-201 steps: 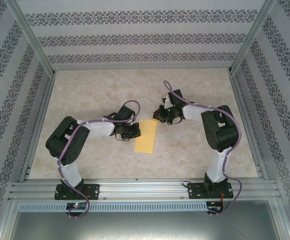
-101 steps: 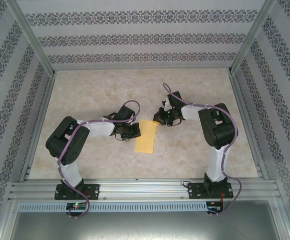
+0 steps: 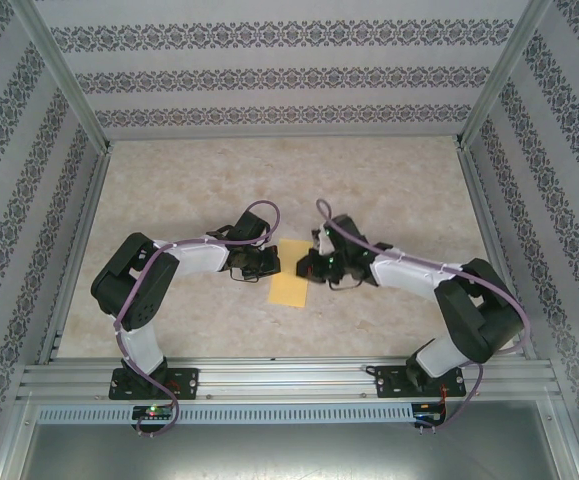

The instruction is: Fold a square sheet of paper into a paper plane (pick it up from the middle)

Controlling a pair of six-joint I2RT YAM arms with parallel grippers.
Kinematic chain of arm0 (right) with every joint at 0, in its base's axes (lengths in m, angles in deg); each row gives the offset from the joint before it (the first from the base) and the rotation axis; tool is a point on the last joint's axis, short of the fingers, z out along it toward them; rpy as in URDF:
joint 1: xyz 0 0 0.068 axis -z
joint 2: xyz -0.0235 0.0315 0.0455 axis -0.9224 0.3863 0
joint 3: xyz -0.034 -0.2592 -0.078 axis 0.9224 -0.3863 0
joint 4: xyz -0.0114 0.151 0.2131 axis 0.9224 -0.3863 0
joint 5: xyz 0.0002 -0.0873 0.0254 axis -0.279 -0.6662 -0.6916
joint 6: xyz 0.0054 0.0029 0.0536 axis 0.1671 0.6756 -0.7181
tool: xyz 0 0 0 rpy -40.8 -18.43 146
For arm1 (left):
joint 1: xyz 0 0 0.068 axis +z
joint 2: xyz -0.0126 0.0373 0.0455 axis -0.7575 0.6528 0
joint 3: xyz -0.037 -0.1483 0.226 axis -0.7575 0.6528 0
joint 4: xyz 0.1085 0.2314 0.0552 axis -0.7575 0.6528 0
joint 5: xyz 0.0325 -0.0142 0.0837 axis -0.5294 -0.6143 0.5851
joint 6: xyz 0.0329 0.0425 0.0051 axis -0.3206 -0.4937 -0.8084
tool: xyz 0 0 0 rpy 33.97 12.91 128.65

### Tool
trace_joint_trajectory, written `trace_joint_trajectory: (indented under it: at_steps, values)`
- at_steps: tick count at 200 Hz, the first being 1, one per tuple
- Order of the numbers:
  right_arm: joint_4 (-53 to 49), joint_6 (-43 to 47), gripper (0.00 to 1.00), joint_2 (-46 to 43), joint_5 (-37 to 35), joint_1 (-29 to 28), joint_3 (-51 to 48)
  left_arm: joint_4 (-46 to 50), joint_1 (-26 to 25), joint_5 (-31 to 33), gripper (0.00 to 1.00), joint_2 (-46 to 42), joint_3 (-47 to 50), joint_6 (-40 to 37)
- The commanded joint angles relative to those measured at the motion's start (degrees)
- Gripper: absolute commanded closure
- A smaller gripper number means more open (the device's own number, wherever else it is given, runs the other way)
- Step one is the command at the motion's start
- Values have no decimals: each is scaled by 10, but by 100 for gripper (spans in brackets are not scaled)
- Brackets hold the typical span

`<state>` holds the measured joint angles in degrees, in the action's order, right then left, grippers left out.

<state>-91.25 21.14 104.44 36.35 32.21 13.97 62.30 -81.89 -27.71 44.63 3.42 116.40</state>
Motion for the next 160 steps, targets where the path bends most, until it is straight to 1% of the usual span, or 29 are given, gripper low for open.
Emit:
trace_joint_trajectory:
  at_steps: [1,15,33,47,54,66,78,95,121,131,137,147,160]
  values:
    - [51,-54,94,-10,-36,-36,-40,91,-7,27,100,14,28,-8]
    - [68,-63,94,-4,-42,-52,-56,88,-7,25,100,14,29,-8]
    - [93,-68,94,11,-34,-57,-72,87,-7,22,100,14,30,-10]
    - [76,-58,94,35,-31,-56,-72,83,-7,20,100,13,33,-9]
    - [61,-53,94,41,-47,-59,-75,82,-6,17,100,12,34,-8]
    - [68,-56,94,43,-62,-60,-94,81,-7,15,100,10,35,-9]
    - [70,-53,94,45,-55,-55,-103,78,-7,12,100,4,37,-9]
    - [48,-47,93,31,-52,-50,-97,75,-7,-5,100,-6,34,-6]
    - [-1,-24,92,-26,-47,-32,-72,83,-7,-27,100,-44,22,1]
    - [-27,-11,91,-50,-46,-16,-57,93,-7,-24,95,-68,13,2]
    - [-44,-2,90,-62,-47,-4,-49,106,-7,-12,90,-82,3,2]
    - [-72,13,88,-80,-51,15,-34,130,-7,9,85,-102,-11,0]
    - [-118,30,77,-89,-68,42,-11,164,-6,54,75,-126,-30,-5]
